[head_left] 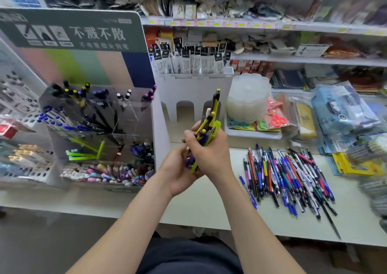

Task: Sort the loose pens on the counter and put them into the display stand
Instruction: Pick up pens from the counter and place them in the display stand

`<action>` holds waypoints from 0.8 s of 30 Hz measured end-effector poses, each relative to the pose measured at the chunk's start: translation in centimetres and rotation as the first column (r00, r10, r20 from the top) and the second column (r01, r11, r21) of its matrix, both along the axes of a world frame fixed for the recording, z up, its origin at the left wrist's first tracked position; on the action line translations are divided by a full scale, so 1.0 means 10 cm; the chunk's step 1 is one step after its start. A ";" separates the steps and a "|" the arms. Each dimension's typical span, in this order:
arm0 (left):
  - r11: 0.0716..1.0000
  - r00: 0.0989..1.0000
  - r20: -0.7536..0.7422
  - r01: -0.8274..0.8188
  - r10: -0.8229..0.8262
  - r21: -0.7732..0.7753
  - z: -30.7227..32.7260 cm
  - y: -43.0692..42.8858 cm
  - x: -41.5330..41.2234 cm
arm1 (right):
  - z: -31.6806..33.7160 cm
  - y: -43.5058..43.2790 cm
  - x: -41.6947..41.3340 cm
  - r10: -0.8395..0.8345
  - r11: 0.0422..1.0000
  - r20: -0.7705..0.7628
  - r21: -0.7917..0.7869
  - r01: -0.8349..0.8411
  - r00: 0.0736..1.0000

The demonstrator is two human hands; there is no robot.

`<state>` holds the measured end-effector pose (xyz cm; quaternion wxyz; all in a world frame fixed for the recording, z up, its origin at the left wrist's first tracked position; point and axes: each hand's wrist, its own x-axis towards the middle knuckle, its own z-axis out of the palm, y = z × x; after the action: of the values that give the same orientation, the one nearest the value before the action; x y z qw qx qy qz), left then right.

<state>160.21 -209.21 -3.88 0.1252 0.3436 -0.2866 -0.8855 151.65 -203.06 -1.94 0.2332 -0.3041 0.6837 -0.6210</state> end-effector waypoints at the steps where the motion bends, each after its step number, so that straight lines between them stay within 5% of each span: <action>1: 1.000 1.000 0.021 0.010 -0.010 -0.026 0.02 -0.03 0.03 | 0.02 -0.01 0.00 -0.015 1.000 -0.042 0.016 0.015 0.999; 4: 0.995 0.996 0.056 0.070 -0.066 -0.071 0.03 -0.11 0.19 | 0.12 -0.03 0.01 0.002 0.999 -0.097 0.049 0.003 0.995; 12: 0.910 0.961 0.086 0.276 -0.263 -0.310 0.26 -0.56 0.75 | 0.23 -0.33 0.40 0.240 0.964 0.074 0.103 -0.247 0.968; 19: 0.779 0.914 0.044 0.369 -0.404 -0.507 0.47 -1.03 1.34 | 0.33 -0.78 1.04 0.308 0.950 0.181 -0.011 -0.312 0.934; 24: 0.667 0.881 0.109 0.423 -0.460 -0.613 0.55 -1.24 1.70 | 0.36 -0.96 1.39 0.295 0.951 0.471 -0.058 -0.304 0.832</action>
<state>177.17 -221.58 1.61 0.0209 0.1786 -0.6323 -0.7535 165.52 -212.67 1.65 0.4904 -0.2440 0.5557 -0.6254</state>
